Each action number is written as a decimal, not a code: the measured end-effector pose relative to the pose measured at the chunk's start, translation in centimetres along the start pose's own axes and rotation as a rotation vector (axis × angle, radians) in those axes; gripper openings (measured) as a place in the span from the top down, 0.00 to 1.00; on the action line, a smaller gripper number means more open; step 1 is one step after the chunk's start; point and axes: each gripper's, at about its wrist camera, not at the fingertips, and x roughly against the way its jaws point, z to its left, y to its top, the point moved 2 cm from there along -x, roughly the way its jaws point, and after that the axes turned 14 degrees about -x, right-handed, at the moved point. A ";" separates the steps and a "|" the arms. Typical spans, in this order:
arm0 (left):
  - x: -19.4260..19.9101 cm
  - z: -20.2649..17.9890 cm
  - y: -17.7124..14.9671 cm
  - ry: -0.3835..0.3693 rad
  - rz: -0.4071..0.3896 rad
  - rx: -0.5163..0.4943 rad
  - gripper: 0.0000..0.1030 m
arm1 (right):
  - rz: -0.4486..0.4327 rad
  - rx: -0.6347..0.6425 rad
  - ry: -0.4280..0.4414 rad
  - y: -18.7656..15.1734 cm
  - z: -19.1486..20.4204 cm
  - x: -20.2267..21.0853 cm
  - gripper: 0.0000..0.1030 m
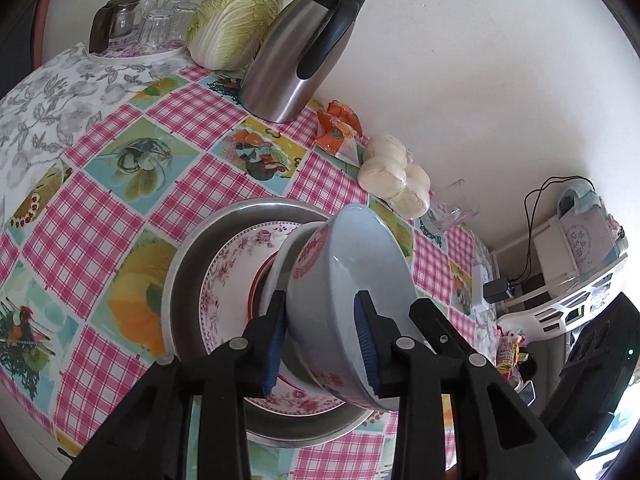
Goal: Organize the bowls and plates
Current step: 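Lower the pale blue bowl onto the stacked bowls in the basin, then open both grippers to release the pale blue bowl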
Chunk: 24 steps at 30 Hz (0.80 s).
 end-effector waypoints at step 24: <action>3.4 1.2 0.2 0.032 -0.080 0.026 0.28 | -0.030 0.015 -0.031 -0.1 -0.3 0.9 0.84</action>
